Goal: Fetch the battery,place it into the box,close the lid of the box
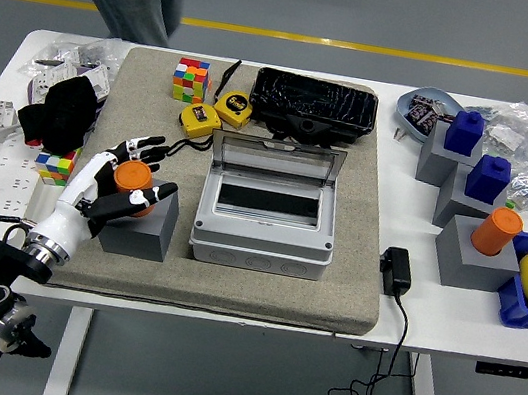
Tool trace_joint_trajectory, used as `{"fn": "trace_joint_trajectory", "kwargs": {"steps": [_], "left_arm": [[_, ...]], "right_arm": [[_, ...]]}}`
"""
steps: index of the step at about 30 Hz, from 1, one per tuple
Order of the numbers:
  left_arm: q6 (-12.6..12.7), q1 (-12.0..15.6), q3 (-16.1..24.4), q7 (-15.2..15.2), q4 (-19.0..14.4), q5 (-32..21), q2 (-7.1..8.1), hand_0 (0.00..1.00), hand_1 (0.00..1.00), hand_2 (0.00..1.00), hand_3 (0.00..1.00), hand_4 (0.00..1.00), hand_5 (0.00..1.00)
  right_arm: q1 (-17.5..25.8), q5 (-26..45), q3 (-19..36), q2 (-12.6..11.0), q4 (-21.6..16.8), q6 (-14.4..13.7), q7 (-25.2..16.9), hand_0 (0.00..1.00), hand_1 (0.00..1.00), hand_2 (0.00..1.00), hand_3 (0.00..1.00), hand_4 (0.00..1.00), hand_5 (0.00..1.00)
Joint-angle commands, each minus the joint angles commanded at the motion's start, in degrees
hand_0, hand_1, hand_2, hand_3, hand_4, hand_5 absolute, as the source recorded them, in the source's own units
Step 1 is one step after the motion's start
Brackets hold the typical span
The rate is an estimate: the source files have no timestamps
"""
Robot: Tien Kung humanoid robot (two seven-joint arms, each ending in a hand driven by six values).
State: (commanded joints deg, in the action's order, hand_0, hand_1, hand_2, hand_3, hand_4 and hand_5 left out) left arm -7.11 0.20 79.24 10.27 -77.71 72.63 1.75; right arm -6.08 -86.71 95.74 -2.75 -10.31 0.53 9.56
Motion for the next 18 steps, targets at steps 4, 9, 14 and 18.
{"fn": "trace_joint_trajectory", "kwargs": {"steps": [4, 9, 14, 18], "left_arm": [[0.71, -0.25, -0.60, 0.15, 0.58, 0.27, 0.02, 0.756, 0.758, 0.692, 0.703, 0.998, 0.184], [2.45, -0.57, -1.26, 0.18, 1.01, 1.36, -0.02, 0.725, 0.736, 0.658, 0.667, 0.998, 0.035], [5.13, -0.67, -1.59, -0.27, 0.85, 4.37, 0.06, 0.678, 0.700, 0.562, 0.565, 0.998, 0.002], [8.18, -0.85, -1.63, -0.48, 0.48, 7.13, 0.11, 0.564, 0.566, 0.472, 0.473, 0.998, 0.002]], "right_arm": [[-0.17, 0.39, -0.18, 0.10, 0.00, -0.15, -0.29, 0.998, 0.887, 0.836, 0.839, 0.998, 0.998], [-0.26, 0.62, 0.00, 0.09, 0.00, -0.50, -0.51, 0.998, 0.884, 0.835, 0.836, 0.998, 0.998], [-0.29, 0.89, 0.24, 0.02, 0.00, -0.96, -0.86, 0.998, 0.879, 0.832, 0.831, 0.998, 0.998], [-0.30, 1.15, 0.18, 0.05, 0.00, -1.17, -1.06, 0.998, 0.878, 0.828, 0.828, 0.998, 0.998]]}}
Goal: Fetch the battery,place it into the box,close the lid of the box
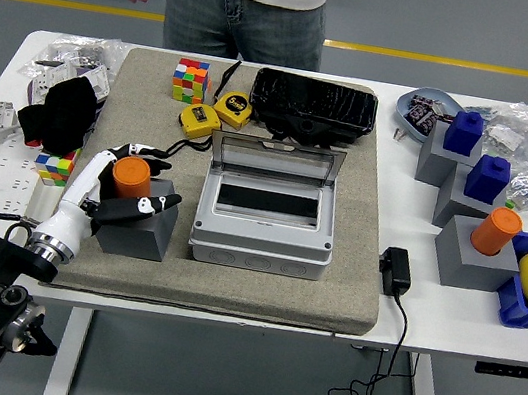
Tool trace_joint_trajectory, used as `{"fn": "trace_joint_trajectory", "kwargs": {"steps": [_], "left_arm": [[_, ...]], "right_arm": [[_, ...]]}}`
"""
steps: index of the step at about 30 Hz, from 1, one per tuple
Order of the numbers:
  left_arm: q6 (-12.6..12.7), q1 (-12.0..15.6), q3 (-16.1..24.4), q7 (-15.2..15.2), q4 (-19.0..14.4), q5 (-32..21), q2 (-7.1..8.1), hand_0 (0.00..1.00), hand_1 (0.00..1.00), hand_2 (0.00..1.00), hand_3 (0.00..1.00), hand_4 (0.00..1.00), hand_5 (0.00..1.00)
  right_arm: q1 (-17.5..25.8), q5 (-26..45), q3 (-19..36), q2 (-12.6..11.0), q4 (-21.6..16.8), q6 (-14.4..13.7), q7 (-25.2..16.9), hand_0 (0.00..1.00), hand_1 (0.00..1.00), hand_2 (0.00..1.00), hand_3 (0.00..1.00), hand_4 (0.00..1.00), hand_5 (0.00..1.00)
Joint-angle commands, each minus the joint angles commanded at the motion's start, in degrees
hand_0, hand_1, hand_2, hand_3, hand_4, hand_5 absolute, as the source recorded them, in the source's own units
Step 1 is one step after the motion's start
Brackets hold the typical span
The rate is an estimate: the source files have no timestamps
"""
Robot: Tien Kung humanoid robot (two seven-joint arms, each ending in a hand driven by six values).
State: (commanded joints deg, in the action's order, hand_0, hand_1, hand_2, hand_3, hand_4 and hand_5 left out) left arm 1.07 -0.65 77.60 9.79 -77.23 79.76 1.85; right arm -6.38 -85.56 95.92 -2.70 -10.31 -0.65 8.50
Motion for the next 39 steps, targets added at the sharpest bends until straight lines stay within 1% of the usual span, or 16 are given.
{"fn": "trace_joint_trajectory", "kwargs": {"steps": [2, 5, 6, 10, 22, 29, 30, 35, 36, 39], "left_arm": [[0.96, -0.11, -0.03, 0.11, -0.21, 0.25, 0.02, 0.564, 0.566, 0.472, 0.473, 0.998, 0.002], [1.49, -0.17, 0.03, 0.29, -0.28, 0.03, 0.02, 0.564, 0.566, 0.472, 0.473, 0.998, 0.002], [1.67, -0.19, 0.01, 0.37, -0.30, -0.08, 0.02, 0.532, 0.539, 0.457, 0.462, 0.998, 0.002], [2.25, -0.10, -0.16, 0.65, -0.66, -0.81, 0.01, 0.532, 0.539, 0.457, 0.462, 0.998, 0.002], [2.62, 0.14, -0.52, 0.75, -0.79, -1.27, -0.11, 0.515, 0.529, 0.446, 0.453, 0.998, 0.002], [3.14, 0.27, -1.15, 1.07, -0.97, -2.77, -0.14, 0.512, 0.527, 0.445, 0.454, 0.998, 0.002], [3.24, 0.28, -1.26, 1.14, -0.95, -2.95, -0.12, 0.492, 0.528, 0.443, 0.451, 0.998, 0.002], [3.77, 0.14, -1.56, 1.45, -0.81, -4.03, -0.16, 0.492, 0.528, 0.443, 0.451, 0.998, 0.002], [3.79, 0.11, -1.74, 1.46, -0.79, -4.37, -0.13, 0.466, 0.522, 0.441, 0.451, 0.998, 0.002], [3.92, 0.05, -2.22, 1.51, -0.78, -4.88, -0.11, 0.466, 0.522, 0.441, 0.451, 0.998, 0.002]], "right_arm": [[-0.02, 0.10, 0.02, 0.02, 0.00, -0.10, -0.09, 0.998, 0.878, 0.828, 0.828, 0.998, 0.998], [-0.01, 0.15, -0.05, 0.01, 0.00, -0.16, -0.04, 0.998, 0.878, 0.828, 0.828, 0.998, 0.998], [-0.02, 0.16, -0.04, -0.01, 0.00, -0.18, -0.05, 0.998, 0.876, 0.827, 0.826, 0.998, 0.998], [-0.01, 0.02, -0.01, -0.06, 0.00, -0.21, -0.02, 0.998, 0.876, 0.827, 0.826, 0.998, 0.998], [0.03, -0.01, -0.28, -0.13, 0.00, -0.19, 0.04, 0.997, 0.873, 0.825, 0.824, 0.998, 0.998], [0.15, -0.29, -0.11, -0.17, 0.00, -0.21, 0.04, 0.996, 0.871, 0.823, 0.823, 0.998, 0.998], [0.16, -0.33, -0.08, -0.15, 0.00, -0.21, 0.03, 0.994, 0.871, 0.823, 0.821, 0.998, 0.998], [0.08, -0.30, -0.16, -0.11, 0.00, -0.22, 0.03, 0.994, 0.871, 0.823, 0.821, 0.998, 0.998], [0.07, -0.34, -0.13, -0.10, 0.00, -0.23, 0.08, 0.993, 0.871, 0.822, 0.821, 0.998, 0.998], [0.02, -0.36, -0.09, -0.13, 0.00, -0.27, 0.15, 0.993, 0.871, 0.822, 0.821, 0.998, 0.998]]}}
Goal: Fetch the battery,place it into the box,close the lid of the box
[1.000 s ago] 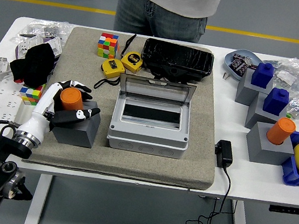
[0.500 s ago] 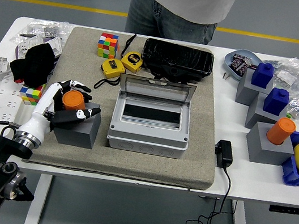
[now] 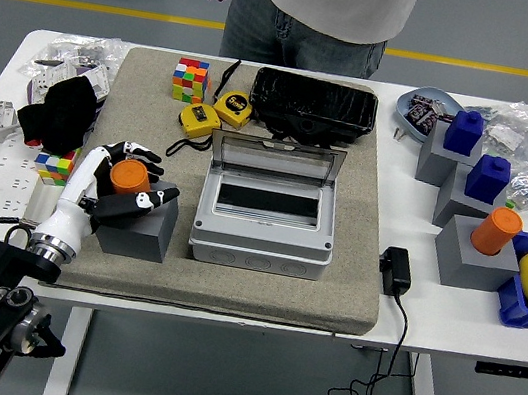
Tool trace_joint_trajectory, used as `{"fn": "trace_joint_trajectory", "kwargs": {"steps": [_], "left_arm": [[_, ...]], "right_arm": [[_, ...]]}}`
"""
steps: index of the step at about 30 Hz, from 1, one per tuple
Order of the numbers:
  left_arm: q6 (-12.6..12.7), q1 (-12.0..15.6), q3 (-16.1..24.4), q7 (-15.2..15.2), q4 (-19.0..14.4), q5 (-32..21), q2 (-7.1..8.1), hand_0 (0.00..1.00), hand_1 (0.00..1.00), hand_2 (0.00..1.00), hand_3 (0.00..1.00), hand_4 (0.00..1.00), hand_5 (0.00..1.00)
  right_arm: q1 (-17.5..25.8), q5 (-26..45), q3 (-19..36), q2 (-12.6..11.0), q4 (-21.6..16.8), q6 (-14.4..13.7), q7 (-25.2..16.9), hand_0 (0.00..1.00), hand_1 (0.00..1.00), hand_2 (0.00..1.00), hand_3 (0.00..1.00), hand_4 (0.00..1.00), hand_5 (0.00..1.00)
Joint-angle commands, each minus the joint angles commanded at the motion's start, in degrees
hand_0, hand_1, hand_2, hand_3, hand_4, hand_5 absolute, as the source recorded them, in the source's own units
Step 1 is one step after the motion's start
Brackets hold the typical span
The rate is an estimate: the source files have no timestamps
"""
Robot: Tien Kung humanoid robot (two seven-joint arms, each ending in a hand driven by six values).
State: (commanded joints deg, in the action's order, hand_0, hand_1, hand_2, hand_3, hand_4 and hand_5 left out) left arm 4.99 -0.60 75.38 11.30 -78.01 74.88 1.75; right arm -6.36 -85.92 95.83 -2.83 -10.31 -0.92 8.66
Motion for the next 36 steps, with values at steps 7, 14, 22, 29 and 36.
{"fn": "trace_joint_trajectory", "kwargs": {"steps": [7, 14, 22, 29, 36], "left_arm": [[0.58, -0.20, -1.09, 0.14, -0.02, -0.53, -0.17, 0.484, 0.530, 0.443, 0.456, 0.998, 0.002], [0.79, -0.33, -1.23, -0.01, 0.00, -0.44, -0.17, 0.479, 0.528, 0.441, 0.456, 0.998, 0.002], [0.75, -0.39, -1.55, -0.51, -0.04, 0.81, -0.18, 0.235, 0.393, 0.346, 0.349, 0.968, 0.002], [1.24, -0.50, -1.96, -0.39, 0.20, 0.48, -0.23, 0.156, 0.289, 0.257, 0.242, 0.955, 0.002], [2.79, -0.89, -2.76, 0.06, 0.75, -0.06, -0.34, 0.132, 0.187, 0.181, 0.161, 0.943, 0.002]], "right_arm": [[-0.07, 0.17, -0.06, -0.01, 0.00, -0.04, -0.03, 0.992, 0.871, 0.822, 0.821, 0.998, 0.998], [-0.11, 0.17, -0.02, 0.01, 0.00, -0.03, -0.06, 0.992, 0.871, 0.822, 0.821, 0.998, 0.998], [-0.16, 0.18, 0.08, -0.02, 0.00, -0.10, -0.13, 0.991, 0.871, 0.821, 0.820, 0.998, 0.998], [-0.10, 0.13, 0.13, 0.04, 0.00, -0.14, -0.17, 0.991, 0.871, 0.821, 0.820, 0.998, 0.998], [-0.20, 0.03, 0.36, 0.04, 0.00, -0.27, -0.22, 0.991, 0.871, 0.820, 0.820, 0.998, 0.998]]}}
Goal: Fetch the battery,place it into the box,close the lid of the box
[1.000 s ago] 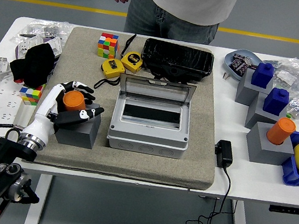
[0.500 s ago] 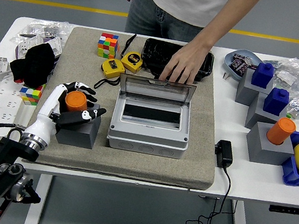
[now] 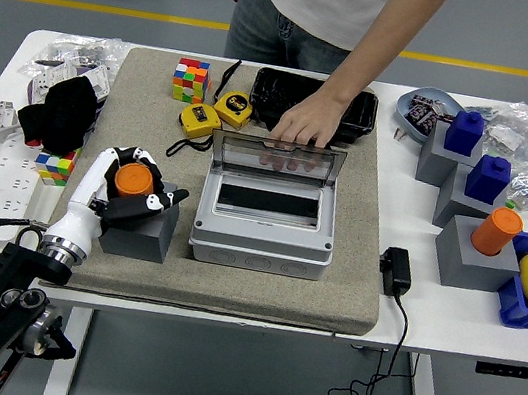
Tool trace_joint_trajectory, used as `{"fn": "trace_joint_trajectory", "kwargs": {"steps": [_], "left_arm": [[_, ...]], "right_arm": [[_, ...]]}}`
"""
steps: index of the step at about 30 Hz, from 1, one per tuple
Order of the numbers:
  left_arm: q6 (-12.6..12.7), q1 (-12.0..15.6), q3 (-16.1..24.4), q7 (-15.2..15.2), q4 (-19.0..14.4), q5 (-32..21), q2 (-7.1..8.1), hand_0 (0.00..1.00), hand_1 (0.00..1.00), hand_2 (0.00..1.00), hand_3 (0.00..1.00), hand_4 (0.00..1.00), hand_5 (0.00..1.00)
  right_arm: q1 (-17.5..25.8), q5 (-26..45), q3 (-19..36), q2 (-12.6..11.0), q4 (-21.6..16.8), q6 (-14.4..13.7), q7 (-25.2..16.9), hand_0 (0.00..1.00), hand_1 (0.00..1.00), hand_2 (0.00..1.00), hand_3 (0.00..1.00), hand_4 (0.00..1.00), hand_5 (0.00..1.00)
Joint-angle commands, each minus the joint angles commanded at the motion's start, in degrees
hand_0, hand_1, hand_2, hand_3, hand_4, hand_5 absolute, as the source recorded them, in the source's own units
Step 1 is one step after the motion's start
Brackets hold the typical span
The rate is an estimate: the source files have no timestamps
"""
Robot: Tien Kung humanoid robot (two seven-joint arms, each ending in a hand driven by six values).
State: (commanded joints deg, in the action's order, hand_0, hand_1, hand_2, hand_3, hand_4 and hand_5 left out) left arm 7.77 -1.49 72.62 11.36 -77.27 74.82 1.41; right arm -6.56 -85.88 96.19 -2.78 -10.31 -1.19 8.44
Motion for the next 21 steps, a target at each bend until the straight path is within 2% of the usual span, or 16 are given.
{"fn": "trace_joint_trajectory", "kwargs": {"steps": [2, 3, 21], "left_arm": [[0.27, -0.17, -0.25, 0.03, 0.14, 0.05, -0.02, 0.132, 0.187, 0.181, 0.161, 0.943, 0.002], [0.35, -0.23, -0.40, 0.01, 0.22, 0.10, -0.01, 0.087, 0.116, 0.136, 0.133, 0.963, 0.002], [2.52, -0.80, -1.24, 0.51, -0.31, 0.62, 0.26, 0.058, 0.049, 0.081, 0.092, 0.966, 0.002]], "right_arm": [[-0.02, 0.04, -0.02, -0.01, 0.00, -0.05, -0.05, 0.991, 0.871, 0.820, 0.820, 0.998, 0.998], [-0.03, 0.04, 0.00, -0.01, 0.00, -0.07, -0.07, 0.991, 0.871, 0.819, 0.818, 0.998, 0.998], [0.05, -0.28, 0.02, -0.03, 0.00, -0.27, -0.23, 0.987, 0.870, 0.818, 0.817, 0.998, 0.998]]}}
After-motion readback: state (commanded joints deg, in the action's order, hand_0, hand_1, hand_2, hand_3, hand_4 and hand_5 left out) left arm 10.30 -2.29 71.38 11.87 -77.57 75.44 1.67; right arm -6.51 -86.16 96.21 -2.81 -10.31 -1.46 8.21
